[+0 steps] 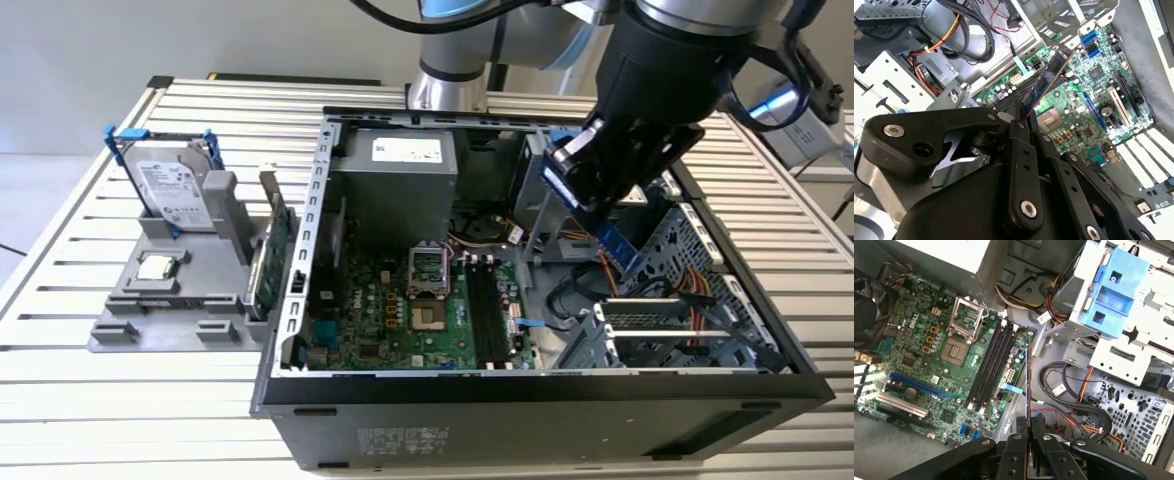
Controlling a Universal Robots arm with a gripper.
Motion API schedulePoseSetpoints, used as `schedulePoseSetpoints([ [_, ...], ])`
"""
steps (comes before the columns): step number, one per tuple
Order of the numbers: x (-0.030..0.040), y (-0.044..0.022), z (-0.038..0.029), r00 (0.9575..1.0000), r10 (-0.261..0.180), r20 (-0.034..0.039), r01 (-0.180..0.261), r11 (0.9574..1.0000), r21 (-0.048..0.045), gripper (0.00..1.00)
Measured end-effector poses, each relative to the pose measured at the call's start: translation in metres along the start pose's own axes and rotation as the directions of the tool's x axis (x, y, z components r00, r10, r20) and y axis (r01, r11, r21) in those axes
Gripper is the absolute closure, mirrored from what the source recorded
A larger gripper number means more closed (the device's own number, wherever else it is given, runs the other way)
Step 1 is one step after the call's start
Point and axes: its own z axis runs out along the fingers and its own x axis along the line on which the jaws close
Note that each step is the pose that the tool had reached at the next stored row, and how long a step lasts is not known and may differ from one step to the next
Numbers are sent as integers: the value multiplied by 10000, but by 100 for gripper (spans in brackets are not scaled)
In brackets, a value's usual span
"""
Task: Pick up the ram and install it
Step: 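Insert the ram into the slot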
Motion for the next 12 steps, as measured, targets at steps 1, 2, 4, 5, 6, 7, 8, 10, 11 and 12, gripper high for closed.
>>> schedulePoseSetpoints([
  [1, 0, 0, 0, 10000, 99, 2, -99, 10000, 4, 100],
  [2, 0, 0, 0, 9998, 193, 3, -193, 9998, 8, 100],
  [4, 0, 0, 1, 9993, 380, 6, -380, 9993, 16, 100],
  [5, 0, 0, 1, 9989, 475, 7, -475, 9989, 20, 100],
  [6, 0, 0, 1, 9984, 564, 9, -564, 9984, 23, 100],
  [7, 0, 0, 1, 9978, 659, 10, -659, 9978, 27, 100],
  [8, 0, 0, 1, 9972, 752, 12, -752, 9972, 31, 100],
  [10, 0, 0, 2, 9956, 934, 15, -934, 9956, 39, 100],
  [11, 0, 0, 2, 9947, 1026, 16, -1026, 9947, 42, 100],
  [12, 0, 0, 2, 9938, 1116, 18, -1116, 9937, 47, 100],
])
